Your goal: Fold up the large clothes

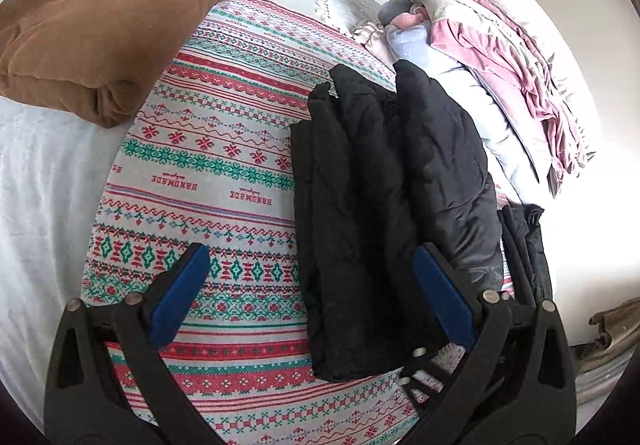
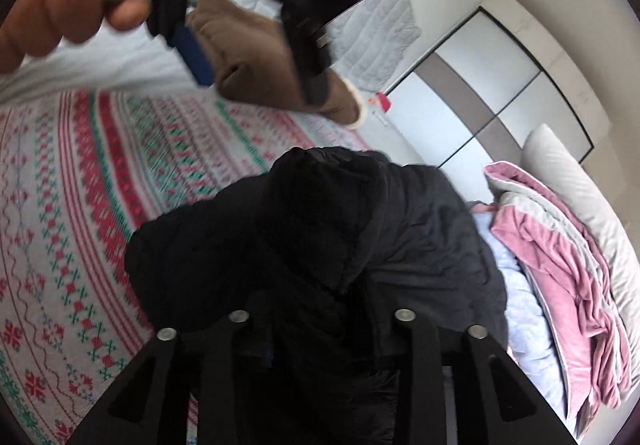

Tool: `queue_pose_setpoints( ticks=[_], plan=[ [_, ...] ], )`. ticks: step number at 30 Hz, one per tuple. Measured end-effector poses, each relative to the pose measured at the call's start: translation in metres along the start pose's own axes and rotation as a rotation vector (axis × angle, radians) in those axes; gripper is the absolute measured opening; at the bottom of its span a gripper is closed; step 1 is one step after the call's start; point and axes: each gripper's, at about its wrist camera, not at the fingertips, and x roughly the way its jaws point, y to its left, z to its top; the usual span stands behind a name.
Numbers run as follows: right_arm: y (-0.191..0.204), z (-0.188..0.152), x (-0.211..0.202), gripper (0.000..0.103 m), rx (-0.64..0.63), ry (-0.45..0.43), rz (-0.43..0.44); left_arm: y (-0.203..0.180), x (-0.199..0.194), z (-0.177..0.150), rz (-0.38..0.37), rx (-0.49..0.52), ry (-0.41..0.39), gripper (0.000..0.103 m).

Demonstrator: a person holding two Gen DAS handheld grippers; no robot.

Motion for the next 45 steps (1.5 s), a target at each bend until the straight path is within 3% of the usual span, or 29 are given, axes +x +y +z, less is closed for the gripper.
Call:
queue_pose_setpoints(
  ticks=[5, 10, 14, 18, 22, 27, 30, 36, 45],
  plan=[
    [-0.005, -0.007, -0.001, 0.049, 0.026, 0.02, 0.082, -0.009, -0.003, 0.002, -0.003, 0.009, -0.015, 0.102],
    [-0.041, -0.008, -0.038, 0.065, 0.182, -0.037, 0.317, -0.019, -0.005, 0.004, 0.003, 0.032, -0.032, 0.102],
    [-0.081, -0.023, -0.068, 0.069, 0.298, -0.105, 0.367, -0.031, -0.006, 0.006, 0.015, 0.05, -0.059, 0.102],
    [-0.146, -0.052, -0.074, 0.069, 0.557, -0.116, 0.39, -0.048, -0.002, 0.005, 0.019, 0.081, -0.073, 0.102],
    [-0.197, -0.092, -0.05, 0.069, 0.843, -0.008, 0.319, -0.072, 0.009, 0.004, 0.027, 0.133, -0.082, 0.102],
    [-0.203, -0.119, -0.01, 0.069, 0.997, 0.155, 0.348, -0.096, 0.024, 0.009, 0.043, 0.161, -0.092, 0.101],
    [-0.19, -0.117, -0.001, 0.069, 0.974, 0.17, 0.397, -0.104, 0.027, 0.013, 0.048, 0.156, -0.107, 0.101],
    [-0.15, -0.102, 0.003, 0.07, 0.737, 0.215, 0.37, -0.124, 0.024, 0.024, 0.064, 0.177, -0.154, 0.101],
    [-0.102, -0.111, 0.021, 0.07, 0.594, 0.295, 0.407, -0.157, 0.037, 0.03, 0.143, 0.271, -0.206, 0.101]
  ],
)
